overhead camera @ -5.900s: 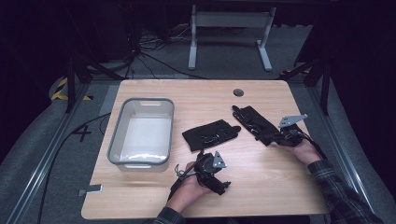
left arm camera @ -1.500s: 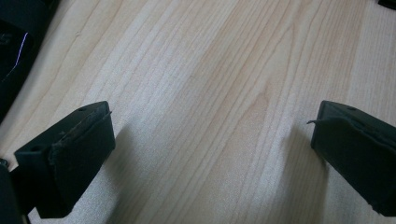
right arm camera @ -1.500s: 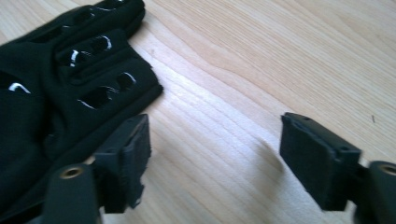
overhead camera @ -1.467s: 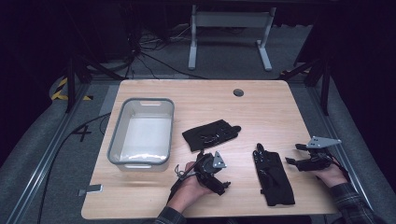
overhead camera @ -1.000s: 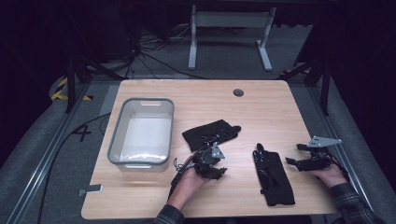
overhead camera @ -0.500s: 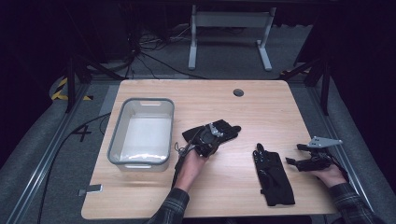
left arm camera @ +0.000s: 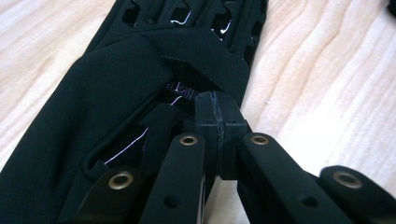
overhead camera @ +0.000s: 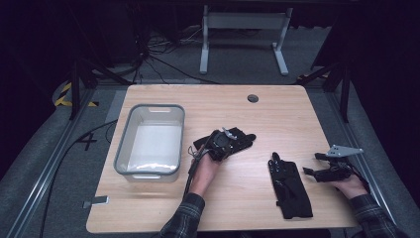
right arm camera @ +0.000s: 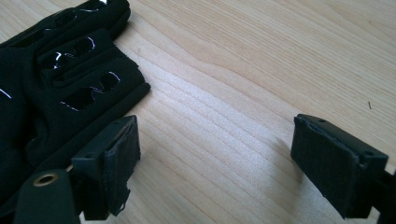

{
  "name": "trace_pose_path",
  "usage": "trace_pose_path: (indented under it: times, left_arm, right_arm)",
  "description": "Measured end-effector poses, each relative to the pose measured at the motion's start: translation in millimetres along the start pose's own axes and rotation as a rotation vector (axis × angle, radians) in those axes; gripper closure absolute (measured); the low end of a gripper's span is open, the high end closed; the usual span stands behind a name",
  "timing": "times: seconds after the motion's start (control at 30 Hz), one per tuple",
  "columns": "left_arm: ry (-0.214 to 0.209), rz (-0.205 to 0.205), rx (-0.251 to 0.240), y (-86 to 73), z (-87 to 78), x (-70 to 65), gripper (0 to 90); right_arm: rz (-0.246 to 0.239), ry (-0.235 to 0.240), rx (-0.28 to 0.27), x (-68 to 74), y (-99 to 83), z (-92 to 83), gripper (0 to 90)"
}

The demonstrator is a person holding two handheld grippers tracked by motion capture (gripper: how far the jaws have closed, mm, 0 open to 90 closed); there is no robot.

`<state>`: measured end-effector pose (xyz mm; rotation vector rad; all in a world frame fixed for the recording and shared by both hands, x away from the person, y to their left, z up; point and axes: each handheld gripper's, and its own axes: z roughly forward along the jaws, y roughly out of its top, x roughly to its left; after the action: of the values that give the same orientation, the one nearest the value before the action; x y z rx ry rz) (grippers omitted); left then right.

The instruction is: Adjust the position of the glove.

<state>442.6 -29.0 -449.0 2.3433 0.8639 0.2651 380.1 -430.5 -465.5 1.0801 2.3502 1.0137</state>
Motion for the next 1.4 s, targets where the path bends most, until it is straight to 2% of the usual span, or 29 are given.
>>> trace_pose_path:
  times: [0.17, 0.37, 0.5, 0.63, 0.73, 0.87, 0.93, 1.03, 1.13, 1.4]
  left_arm:
    - [-0.050, 0.022, 0.005, 1.9, 1.5, -14.4, 89.7]
    - [-0.111, 0.028, 0.004, 4.3, 4.5, -32.3, 89.6]
    - [-0.158, 0.058, 0.010, 7.8, 7.2, -45.6, 89.7]
    - [-0.182, 0.082, 0.012, 11.1, 9.7, -58.8, 89.7]
    - [-0.183, 0.104, 0.014, 14.2, 7.4, -61.8, 89.6]
    - [-0.175, 0.088, -0.018, 19.7, -0.2, -55.8, 89.7]
    - [-0.181, 0.066, -0.029, 23.0, -3.3, -48.5, 89.7]
    - [-0.155, 0.046, -0.049, 28.8, -4.4, -37.0, 89.7]
    - [-0.122, 0.041, -0.034, 34.5, -1.1, -26.4, 89.7]
    - [-0.071, 0.033, 0.014, 39.0, 13.3, -6.4, 89.7]
  right_arm:
    - [0.001, 0.000, 0.000, 0.0, 0.0, 0.0, 16.4]
    - [0.000, 0.000, 0.000, 0.0, 0.0, 0.0, 16.4]
    - [0.000, 0.000, 0.000, 0.0, 0.0, 0.0, 16.5]
    - [0.001, 0.000, 0.000, 0.0, 0.0, 0.0, 16.5]
    - [0.000, 0.000, 0.000, 0.0, 0.0, 0.0, 16.4]
    - [0.001, 0.000, 0.000, 0.0, 0.0, 0.0, 16.4]
    - [0.000, 0.000, 0.000, 0.0, 0.0, 0.0, 16.4]
    - [0.001, 0.000, 0.000, 0.0, 0.0, 0.0, 16.4]
    - [0.001, 0.000, 0.000, 0.0, 0.0, 0.0, 16.4]
    - [0.000, 0.000, 0.000, 0.0, 0.0, 0.0, 16.4]
